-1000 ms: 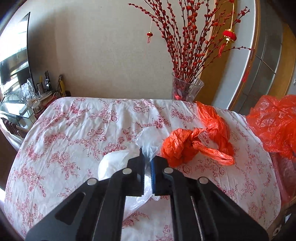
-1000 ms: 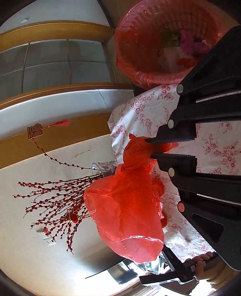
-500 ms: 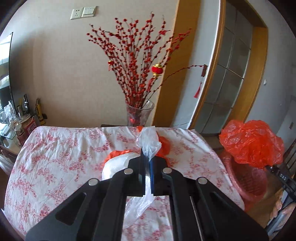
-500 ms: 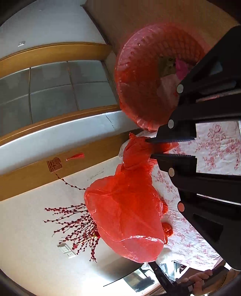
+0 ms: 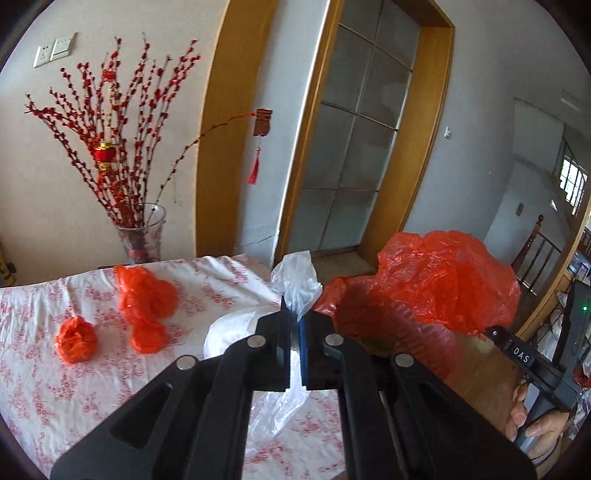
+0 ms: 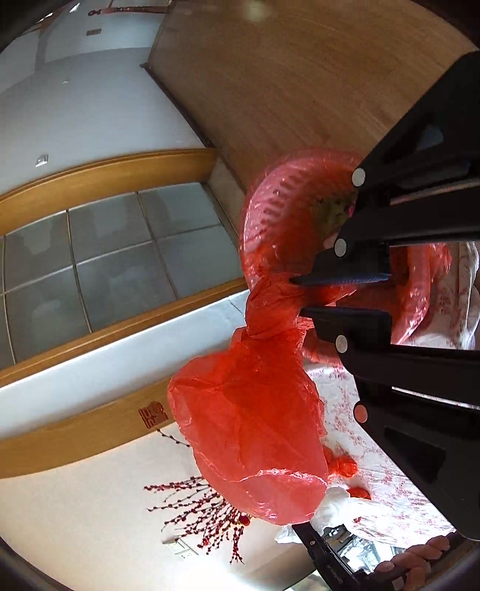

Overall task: Collect trash
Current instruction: 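Grasp the white bag with the left tool while the right tool carries the red bag toward the bin, then drop the red bag and white bag into the bin from both tools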

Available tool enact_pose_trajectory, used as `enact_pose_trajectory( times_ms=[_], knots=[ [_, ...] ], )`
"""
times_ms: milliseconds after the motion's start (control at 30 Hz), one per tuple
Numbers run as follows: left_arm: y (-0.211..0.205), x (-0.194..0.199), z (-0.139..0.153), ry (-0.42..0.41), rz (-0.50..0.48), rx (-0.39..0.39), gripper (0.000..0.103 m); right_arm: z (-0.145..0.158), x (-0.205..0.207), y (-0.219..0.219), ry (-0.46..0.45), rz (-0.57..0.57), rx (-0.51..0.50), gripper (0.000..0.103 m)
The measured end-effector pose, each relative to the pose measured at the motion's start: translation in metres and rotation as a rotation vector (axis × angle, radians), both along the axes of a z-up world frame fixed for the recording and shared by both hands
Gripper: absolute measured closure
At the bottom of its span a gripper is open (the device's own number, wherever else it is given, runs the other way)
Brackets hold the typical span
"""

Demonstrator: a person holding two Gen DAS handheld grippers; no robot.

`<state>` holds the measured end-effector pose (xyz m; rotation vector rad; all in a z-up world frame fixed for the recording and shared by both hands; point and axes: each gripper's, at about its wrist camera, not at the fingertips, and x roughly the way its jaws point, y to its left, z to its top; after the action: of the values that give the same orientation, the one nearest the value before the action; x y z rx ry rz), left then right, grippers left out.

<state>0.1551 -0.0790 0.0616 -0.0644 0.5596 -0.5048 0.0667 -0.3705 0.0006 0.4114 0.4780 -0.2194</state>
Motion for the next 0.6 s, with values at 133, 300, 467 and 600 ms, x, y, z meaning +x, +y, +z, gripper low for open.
enact_pose_trajectory(
  times_ms=[133, 300, 467, 600],
  knots=[
    [-0.036, 0.0, -0.007, 0.019, -0.073, -0.026, 0.098, -0.003, -0.008, -0.018, 0.011, -0.077, -0.001, 0.092],
    [-0.076, -0.002, -0.016, 0.035, -0.139, -0.056, 0.098, -0.009, -0.012, -0.034, 0.023, -0.143, 0.009, 0.092],
    [-0.106, 0.004, -0.022, 0.046, -0.176, -0.067, 0.098, -0.018, -0.008, -0.045, 0.033, -0.165, 0.027, 0.092],
    [-0.119, 0.011, -0.027, 0.057, -0.188, -0.074, 0.098, -0.022, -0.005, -0.053, 0.038, -0.177, 0.04, 0.092]
  ],
)
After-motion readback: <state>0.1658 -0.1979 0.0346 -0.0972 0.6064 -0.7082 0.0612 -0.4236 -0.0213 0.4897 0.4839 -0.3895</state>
